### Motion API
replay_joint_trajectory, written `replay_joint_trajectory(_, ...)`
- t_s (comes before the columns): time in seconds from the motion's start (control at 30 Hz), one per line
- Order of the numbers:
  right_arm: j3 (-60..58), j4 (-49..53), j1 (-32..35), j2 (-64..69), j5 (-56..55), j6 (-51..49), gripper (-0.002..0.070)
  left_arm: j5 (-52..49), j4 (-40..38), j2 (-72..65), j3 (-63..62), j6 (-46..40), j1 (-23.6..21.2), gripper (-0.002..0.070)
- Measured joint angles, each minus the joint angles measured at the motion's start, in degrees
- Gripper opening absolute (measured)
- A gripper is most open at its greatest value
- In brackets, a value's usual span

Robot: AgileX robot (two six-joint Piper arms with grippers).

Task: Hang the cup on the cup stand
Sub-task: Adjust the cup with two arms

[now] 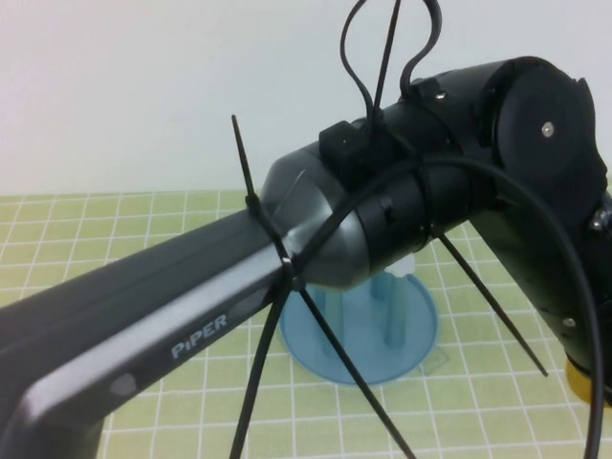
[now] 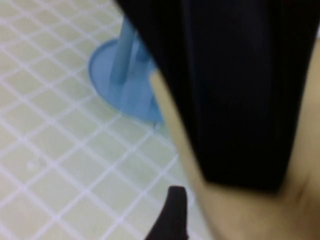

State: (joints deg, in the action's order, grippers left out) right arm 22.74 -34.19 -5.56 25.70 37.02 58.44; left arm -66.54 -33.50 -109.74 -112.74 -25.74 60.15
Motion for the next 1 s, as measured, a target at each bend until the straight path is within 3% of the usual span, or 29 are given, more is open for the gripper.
replay_joint_trajectory(0.13, 0.11, 10.47, 0.0, 0.0, 5.53, -9.16, 0.0692, -0.13, -1.54, 0.0, 0.0, 1.1, -2.77, 0.0015)
replay_joint_trajectory(0.33, 0.11, 38.94, 0.0, 0.0, 6.61, -40.56, 0.0693, 1.48, -14.46, 0.1, 0.0, -3.58, -8.64, 0.0015)
replay_joint_trajectory(0.5, 0.11, 62.93, 0.0, 0.0, -5.28, -78.69, 0.0693, 8.03, -23.23, 0.1, 0.0, -11.4, -10.74, 0.0014)
replay_joint_trajectory(0.7, 0.11, 85.37, 0.0, 0.0, -27.5, -121.7, 0.0693, 17.27, -24.31, 0.1, 0.0, -16.47, -10.74, 0.0013)
replay_joint_trajectory(0.87, 0.11, 90.19, 0.0, 0.0, -36.59, -144.63, 0.0693, 25.15, -28.5, 0.1, 0.11, -18.26, -10.74, 0.0013)
replay_joint_trajectory(1.0, 0.11, 90.77, 0.0, 0.0, -41.39, -154.77, 0.0693, 27.18, -31.87, 0.1, 0.11, -23.77, -10.74, 0.0013)
